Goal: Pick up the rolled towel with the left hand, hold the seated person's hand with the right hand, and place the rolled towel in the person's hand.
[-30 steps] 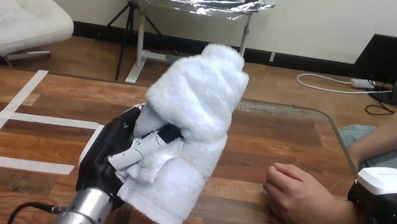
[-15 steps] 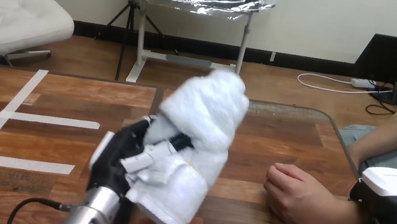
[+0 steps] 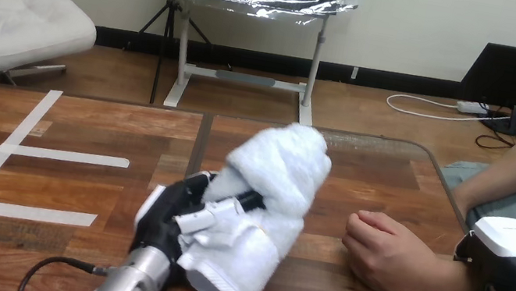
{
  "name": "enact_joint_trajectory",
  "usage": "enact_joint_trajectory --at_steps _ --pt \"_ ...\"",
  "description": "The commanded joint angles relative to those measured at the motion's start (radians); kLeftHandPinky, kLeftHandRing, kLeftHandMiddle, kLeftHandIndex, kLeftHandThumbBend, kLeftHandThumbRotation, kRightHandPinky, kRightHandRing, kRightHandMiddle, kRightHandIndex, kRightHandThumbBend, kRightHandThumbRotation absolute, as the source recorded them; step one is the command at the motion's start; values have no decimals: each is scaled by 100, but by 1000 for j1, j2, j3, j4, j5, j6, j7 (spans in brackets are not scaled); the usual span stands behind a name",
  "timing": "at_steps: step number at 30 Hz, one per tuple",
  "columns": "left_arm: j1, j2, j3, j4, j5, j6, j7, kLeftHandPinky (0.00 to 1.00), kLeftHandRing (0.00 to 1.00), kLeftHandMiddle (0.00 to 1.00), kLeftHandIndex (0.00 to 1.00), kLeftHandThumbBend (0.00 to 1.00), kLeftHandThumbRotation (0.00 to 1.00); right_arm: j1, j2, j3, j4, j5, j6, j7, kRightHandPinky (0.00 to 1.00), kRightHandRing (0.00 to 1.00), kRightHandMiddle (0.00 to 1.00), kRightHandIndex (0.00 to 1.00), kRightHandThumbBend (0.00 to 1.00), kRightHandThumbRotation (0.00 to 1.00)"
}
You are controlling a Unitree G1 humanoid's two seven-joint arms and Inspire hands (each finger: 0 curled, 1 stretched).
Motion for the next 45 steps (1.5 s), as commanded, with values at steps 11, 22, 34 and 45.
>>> enact_joint_trajectory --at_steps 11,22,34,45 --pt "-285 -58 1 99 34 -83 36 24 35 44 50 72 5 21 -8 -145 -261 71 14 -29 29 36 44 50 81 0" --pt "-327 -88 0 140 42 -90 49 25 36 43 50 67 1 38 -2 -168 -330 64 42 -14 30 38 46 49 81 0" --pt "-364 -117 -2 171 49 -92 60 24 35 44 51 63 0 49 1 -185 -399 64 73 -3 30 38 46 49 81 0" --pt "-392 -141 5 193 40 -98 50 24 34 43 50 61 0 50 2 -187 -441 62 104 11 30 38 47 49 82 0"
